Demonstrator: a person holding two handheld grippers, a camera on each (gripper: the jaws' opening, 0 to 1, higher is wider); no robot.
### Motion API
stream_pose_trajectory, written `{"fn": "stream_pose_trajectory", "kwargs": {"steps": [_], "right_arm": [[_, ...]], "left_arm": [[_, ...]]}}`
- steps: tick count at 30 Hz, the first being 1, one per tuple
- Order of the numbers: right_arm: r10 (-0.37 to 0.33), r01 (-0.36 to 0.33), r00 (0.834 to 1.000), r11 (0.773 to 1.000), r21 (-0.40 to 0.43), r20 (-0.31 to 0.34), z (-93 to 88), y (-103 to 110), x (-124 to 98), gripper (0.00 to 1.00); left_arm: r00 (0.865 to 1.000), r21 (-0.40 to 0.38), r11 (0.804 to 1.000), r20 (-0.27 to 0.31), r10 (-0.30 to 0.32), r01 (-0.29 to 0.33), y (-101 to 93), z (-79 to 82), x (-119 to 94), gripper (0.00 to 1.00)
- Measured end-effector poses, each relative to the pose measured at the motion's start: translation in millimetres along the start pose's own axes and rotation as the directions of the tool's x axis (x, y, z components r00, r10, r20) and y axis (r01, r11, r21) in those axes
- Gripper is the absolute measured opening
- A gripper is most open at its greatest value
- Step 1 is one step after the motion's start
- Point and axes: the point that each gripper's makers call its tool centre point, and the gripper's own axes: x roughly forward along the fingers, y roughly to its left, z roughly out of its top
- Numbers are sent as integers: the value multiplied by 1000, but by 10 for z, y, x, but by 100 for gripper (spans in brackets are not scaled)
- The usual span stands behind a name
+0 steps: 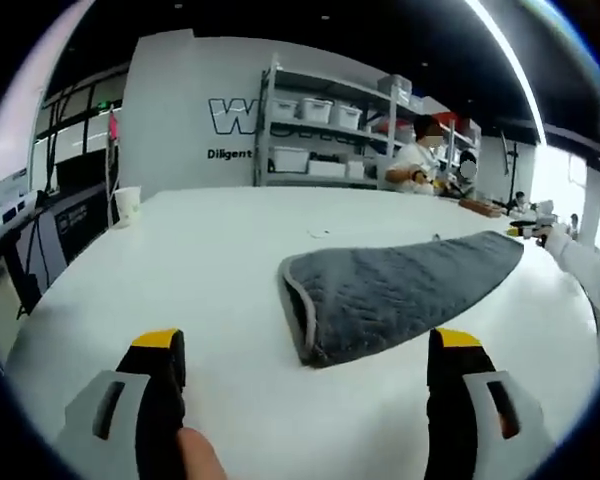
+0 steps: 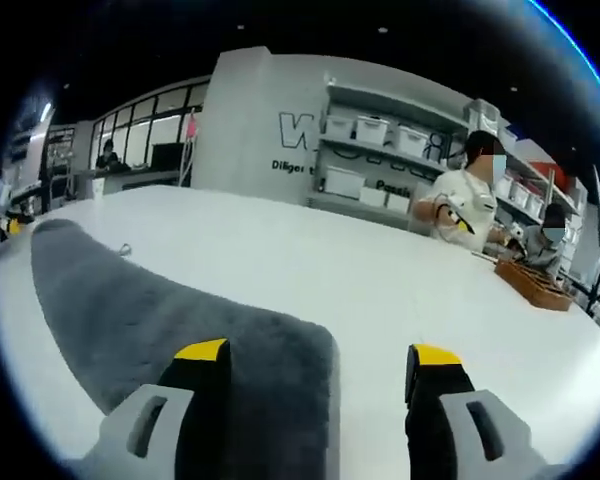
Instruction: Open the folded towel by lifting each exposed corner and separating the folded layers until the towel lies flat within the target outline without major curled edges
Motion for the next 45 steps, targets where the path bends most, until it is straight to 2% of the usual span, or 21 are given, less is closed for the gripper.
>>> {"fn": "stream_pose_trajectory", "kwargs": {"steps": [5,7,10,13,15,17,19,21,26,30,35,38,41,42,43,45], "right_arm": [[5,-5,1000,999,54,-7,4,9,201,50],[-4,5,1000,999,44,-16,-12,-6,297,45],[-27,27,997,1000,-3,-69,-122,-44,404,38],[-42,42,994,999,-3,-103,-214,-82,469,24],[-40,38,994,999,-21,-102,-227,-70,478,15],[-33,29,994,999,-36,-107,-237,-64,487,10],[-34,28,993,998,-60,-111,-240,-58,487,9],[-34,25,993,997,-77,-110,-226,-46,461,3],[-26,17,996,994,-105,-86,-144,-36,404,0],[-3,0,1000,985,-171,-18,38,-2,281,0],[64,-51,996,984,-172,66,260,100,9,0],[143,-128,981,984,-120,129,370,205,-239,0],[246,-229,951,967,-108,186,449,339,-416,0],[345,-330,908,938,-102,238,493,491,-656,0],[353,-339,905,936,-98,239,490,503,-683,0],[412,-397,879,911,-112,240,444,584,-870,0]], "left_arm": [[1000,-4,1000,-2,-5,5,-3,-7,15,100],[1000,-2,1000,3,-8,8,-10,5,20,100],[1000,2,1000,2,-10,10,-18,5,26,100],[1000,-2,1000,3,-16,16,-35,3,30,100],[1000,-3,1000,4,-19,19,-35,8,34,100],[1000,-2,1000,6,-20,20,-41,14,39,100],[1000,0,1000,6,-23,23,-52,14,44,100],[1000,-1,1000,2,-24,24,-49,9,54,100],[1000,0,1000,-4,-26,26,-56,-5,66,99],[1000,-1,1000,-4,-27,27,-44,-1,79,99],[1000,1,1000,-1,-30,30,-64,5,79,99],[1000,2,1000,0,-30,30,-72,8,74,99],[999,3,999,7,-35,35,-101,20,65,99],[999,4,999,14,-40,40,-113,38,64,99],[999,6,999,21,-45,45,-125,55,64,98],[999,6,999,26,-48,47,-139,65,58,98]]}}
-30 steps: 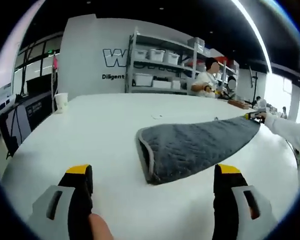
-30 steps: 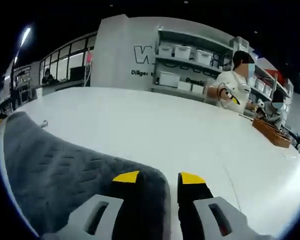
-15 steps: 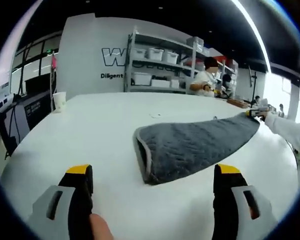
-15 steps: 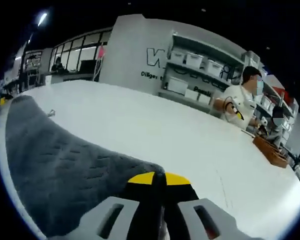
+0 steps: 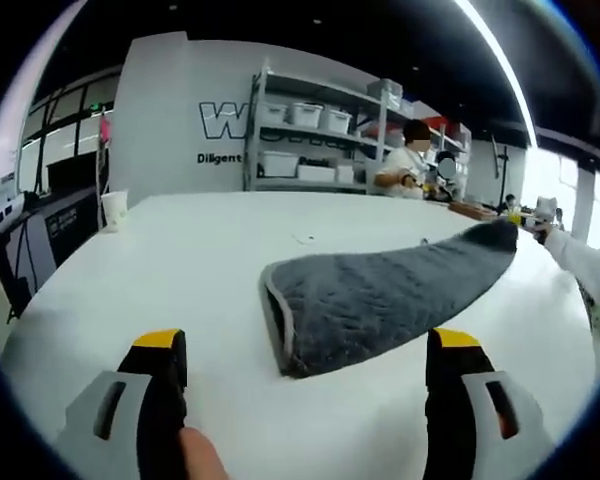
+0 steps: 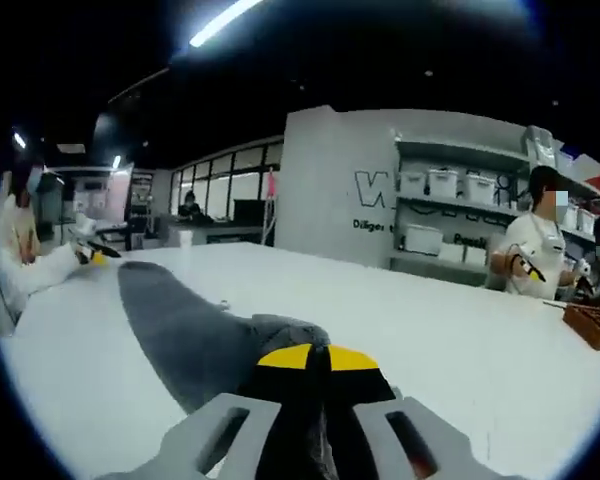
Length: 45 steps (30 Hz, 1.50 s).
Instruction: Open the folded towel by lifting each exposed corner and separating the folded layers until the towel lies flat within the target outline without major curled edges
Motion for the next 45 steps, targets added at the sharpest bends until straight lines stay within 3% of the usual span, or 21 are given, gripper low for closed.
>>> {"fn": "stream_pose_trajectory", "kwargs": {"steps": [5,6,10,15,20,23,24,29,33,37,41,45], "right_arm": [[142,-143,989,988,59,31,-50,373,-301,0],[141,-142,990,988,52,26,-76,384,-339,0],[194,-190,978,980,55,-80,-425,543,-557,0],[230,-220,944,973,67,-237,-889,703,-736,0],[223,-222,929,974,38,-294,-1058,788,-701,0],[203,-212,937,977,-2,-285,-1036,750,-683,0],[158,-175,950,984,-41,-269,-991,673,-680,0],[34,-48,976,997,-61,-213,-797,466,-827,0],[-73,63,988,995,-76,-135,-549,336,-1042,0],[-134,129,988,990,-62,-73,-335,322,-1256,2],[-161,160,986,986,-39,-50,-233,385,-1368,30],[-171,169,983,985,-42,-65,-245,491,-1391,47]], "left_arm": [[1000,3,1000,5,-1,1,-2,15,-5,98],[1000,3,1000,4,-1,1,4,15,-3,98],[1000,3,1000,-1,-2,2,13,1,8,98],[1000,3,1000,-1,-2,2,-4,-10,12,98],[1000,2,1000,-7,-2,2,-6,-31,21,98],[1000,2,1000,-9,-1,1,-6,-38,21,98],[1000,0,1000,-9,-2,2,-7,-40,18,98],[1000,0,1000,-5,-7,7,-12,-25,13,98],[1000,1,1000,5,-19,19,-45,3,10,99],[999,10,999,7,-32,32,-78,16,20,99],[999,17,999,6,-39,39,-103,12,30,100],[999,23,999,6,-47,47,-128,4,42,100]]}}
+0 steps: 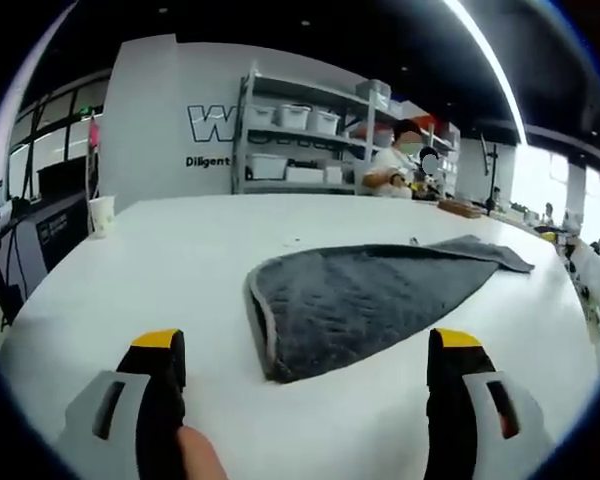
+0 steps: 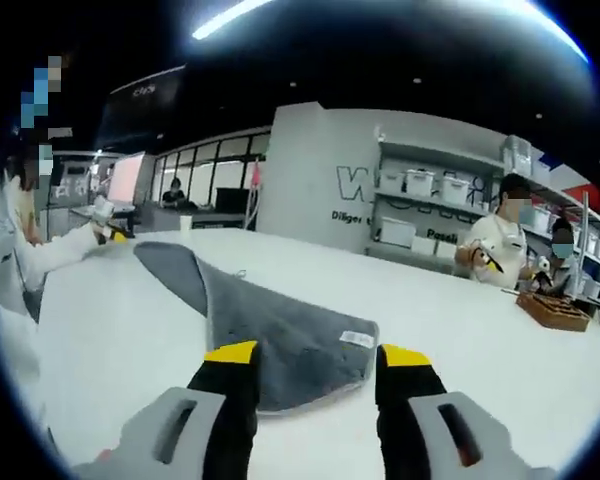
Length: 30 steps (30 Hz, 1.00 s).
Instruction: Open the folded towel by lifting each exposed corner and separating the folded layers until the towel lies flat within the target outline without major curled edges
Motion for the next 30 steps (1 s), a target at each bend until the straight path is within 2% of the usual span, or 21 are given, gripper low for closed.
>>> {"fn": "stream_pose_trajectory", "kwargs": {"steps": [3,5,6,9,13,15,17,19,23,24,25,28,30], "right_arm": [[14,-14,999,1000,-2,-30,-51,122,9,57],[19,-19,998,1000,-3,-54,-90,206,20,67],[26,-26,997,1000,-1,-77,-128,300,24,71],[39,-40,994,999,-6,-99,-160,399,20,78],[65,-67,990,998,-7,-124,-179,576,1,86],[70,-69,990,998,7,-126,-167,627,-5,89],[69,-67,989,998,15,-132,-158,669,-5,91],[54,-53,988,999,11,-145,-149,700,0,94],[38,-37,986,999,10,-162,-127,726,12,97],[33,-32,986,999,9,-166,-121,730,14,98],[23,-22,985,1000,9,-172,-115,735,18,99],[12,-9,982,1000,15,-187,-126,749,15,99],[4,0,981,1000,18,-195,-135,742,7,99]], "left_arm": [[1000,14,1000,-4,-5,5,16,1,30,100],[1000,20,1000,-7,-9,9,10,-4,45,100],[1000,22,1000,-8,-20,21,-9,-7,63,100],[999,28,998,-1,-51,51,-45,21,115,100],[991,22,990,11,-137,136,-122,142,239,100],[985,67,983,-21,-171,172,-157,184,315,99],[978,103,973,-50,-202,206,-184,239,401,98],[969,104,964,-58,-240,245,-208,312,487,97],[930,114,924,-84,-358,366,-203,512,754,89],[928,111,922,-85,-363,371,-194,524,775,88],[921,105,917,-102,-376,386,-123,562,893,87],[904,123,903,-178,-388,412,1,514,1045,79],[902,116,903,-187,-389,413,77,519,1134,73]]}}
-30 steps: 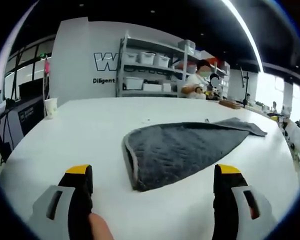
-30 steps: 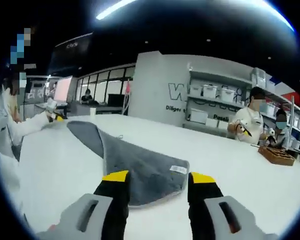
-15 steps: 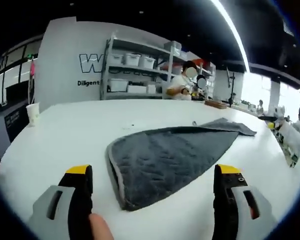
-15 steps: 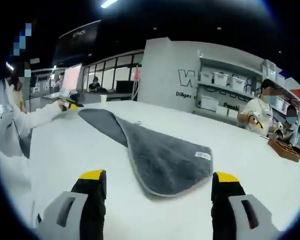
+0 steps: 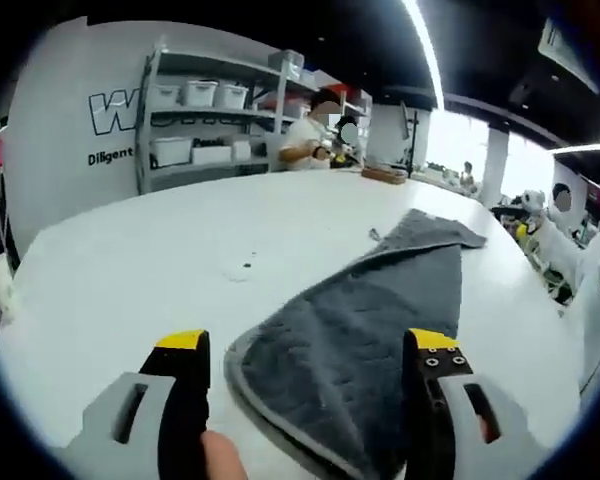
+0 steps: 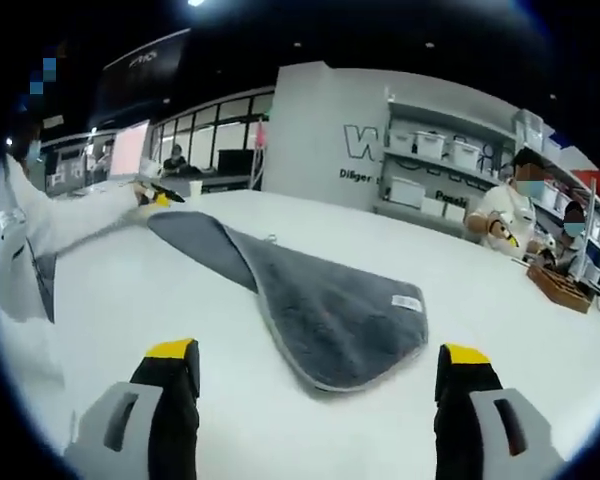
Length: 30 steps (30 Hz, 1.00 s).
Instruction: Open the folded towel by lifting each exposed corner and separating the folded layers until the towel lies flat within the target outline without major curled edges
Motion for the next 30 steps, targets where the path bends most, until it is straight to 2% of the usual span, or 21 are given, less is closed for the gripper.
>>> {"fn": "stream_pose_trajectory", "kwargs": {"steps": [4,9,14,16,19,21,25,27,30], "right_arm": [[-27,27,999,1000,7,-20,-25,-12,-7,99],[-44,44,998,999,12,-34,-17,-9,29,98],[-43,43,998,999,6,-47,0,23,97,97],[-39,39,998,999,2,-56,-1,35,124,96],[-33,32,998,999,-4,-60,9,58,150,96],[-31,31,998,1000,-7,-61,10,63,156,96],[-30,29,997,1000,-8,-66,1,52,149,95],[-32,31,998,999,-9,-63,2,41,138,94],[-35,34,998,999,-9,-60,-5,32,121,94]], "left_arm": [[999,24,999,12,-49,49,114,8,76,51],[996,65,995,-51,-68,71,199,-123,190,37],[993,100,991,-84,-83,91,197,-187,291,26],[990,123,988,-120,-79,94,191,-235,317,20],[990,128,989,-132,-57,74,250,-242,324,13],[991,138,987,-116,-62,78,225,-212,302,3],[993,172,984,-116,-37,56,215,-162,246,2],[993,185,982,-114,-29,50,157,-136,203,2],[996,234,972,-90,15,6,65,-24,88,2]]}}
